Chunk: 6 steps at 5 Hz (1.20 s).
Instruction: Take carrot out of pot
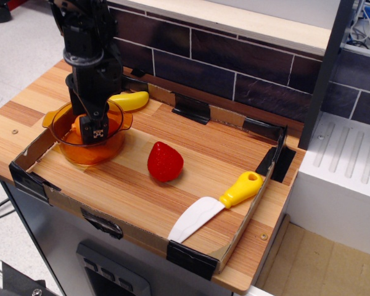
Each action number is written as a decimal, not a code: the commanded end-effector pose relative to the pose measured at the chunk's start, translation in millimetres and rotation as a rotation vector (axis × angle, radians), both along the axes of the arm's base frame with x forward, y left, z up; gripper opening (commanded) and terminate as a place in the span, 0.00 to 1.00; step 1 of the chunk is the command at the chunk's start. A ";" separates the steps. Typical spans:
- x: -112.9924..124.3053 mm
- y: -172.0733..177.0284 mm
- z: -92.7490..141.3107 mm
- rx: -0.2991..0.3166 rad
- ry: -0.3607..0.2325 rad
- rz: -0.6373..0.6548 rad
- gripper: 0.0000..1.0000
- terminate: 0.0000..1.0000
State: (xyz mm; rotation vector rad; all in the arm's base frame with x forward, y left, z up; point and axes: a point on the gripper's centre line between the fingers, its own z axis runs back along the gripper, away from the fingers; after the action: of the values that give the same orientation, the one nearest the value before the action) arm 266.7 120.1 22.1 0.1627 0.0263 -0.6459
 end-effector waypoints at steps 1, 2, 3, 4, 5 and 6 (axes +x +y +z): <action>15.4 0.2 -3.8 0.025 -0.024 0.025 1.00 0.00; 15.1 0.2 -6.0 0.025 -0.025 0.032 1.00 0.00; 14.3 1.2 -0.9 0.031 -0.042 0.043 0.00 0.00; 15.3 3.4 21.5 0.041 -0.067 0.064 0.00 0.00; 17.2 3.1 52.5 0.061 -0.133 0.105 0.00 0.00; 22.4 -7.7 88.5 0.026 -0.167 0.155 0.00 0.00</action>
State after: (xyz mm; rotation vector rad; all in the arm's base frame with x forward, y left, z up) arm 276.1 109.6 96.2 0.2042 -0.0643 -0.4792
